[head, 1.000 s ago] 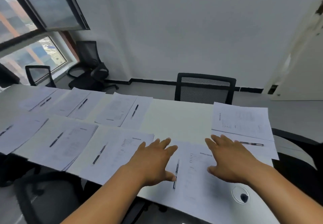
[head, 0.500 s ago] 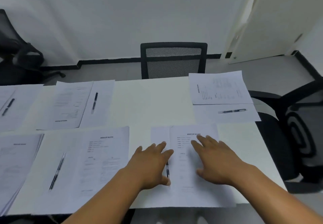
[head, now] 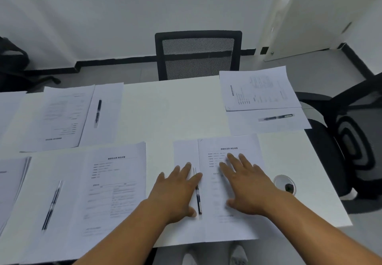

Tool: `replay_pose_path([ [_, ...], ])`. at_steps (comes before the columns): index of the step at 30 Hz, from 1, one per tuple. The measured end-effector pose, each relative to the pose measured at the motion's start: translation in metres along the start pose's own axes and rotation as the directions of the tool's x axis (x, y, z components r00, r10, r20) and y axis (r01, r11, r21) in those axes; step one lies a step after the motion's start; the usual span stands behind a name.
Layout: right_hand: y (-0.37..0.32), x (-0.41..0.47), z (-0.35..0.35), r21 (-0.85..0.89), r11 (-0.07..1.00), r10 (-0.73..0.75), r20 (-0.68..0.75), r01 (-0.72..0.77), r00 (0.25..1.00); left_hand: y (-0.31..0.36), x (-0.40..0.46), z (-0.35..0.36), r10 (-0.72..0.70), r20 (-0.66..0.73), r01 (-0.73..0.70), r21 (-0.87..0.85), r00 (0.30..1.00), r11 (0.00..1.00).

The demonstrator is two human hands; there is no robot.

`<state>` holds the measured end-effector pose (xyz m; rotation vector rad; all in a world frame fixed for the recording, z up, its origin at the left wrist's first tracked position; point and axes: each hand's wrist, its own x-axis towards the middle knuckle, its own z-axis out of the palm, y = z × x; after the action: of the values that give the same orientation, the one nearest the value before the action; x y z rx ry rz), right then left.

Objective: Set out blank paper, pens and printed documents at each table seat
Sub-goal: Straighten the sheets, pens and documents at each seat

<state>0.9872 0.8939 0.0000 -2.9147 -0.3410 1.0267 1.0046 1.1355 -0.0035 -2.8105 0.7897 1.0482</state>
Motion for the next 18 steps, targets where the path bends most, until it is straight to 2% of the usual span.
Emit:
replay_pose_path([
  [18,0.001,0.021,0.044,0.03,1.0,-0.007,0.037,0.006,0.999,0.003,0.02,0.045,-0.023,-0.067,0.027,0.059,0.998,0.998],
])
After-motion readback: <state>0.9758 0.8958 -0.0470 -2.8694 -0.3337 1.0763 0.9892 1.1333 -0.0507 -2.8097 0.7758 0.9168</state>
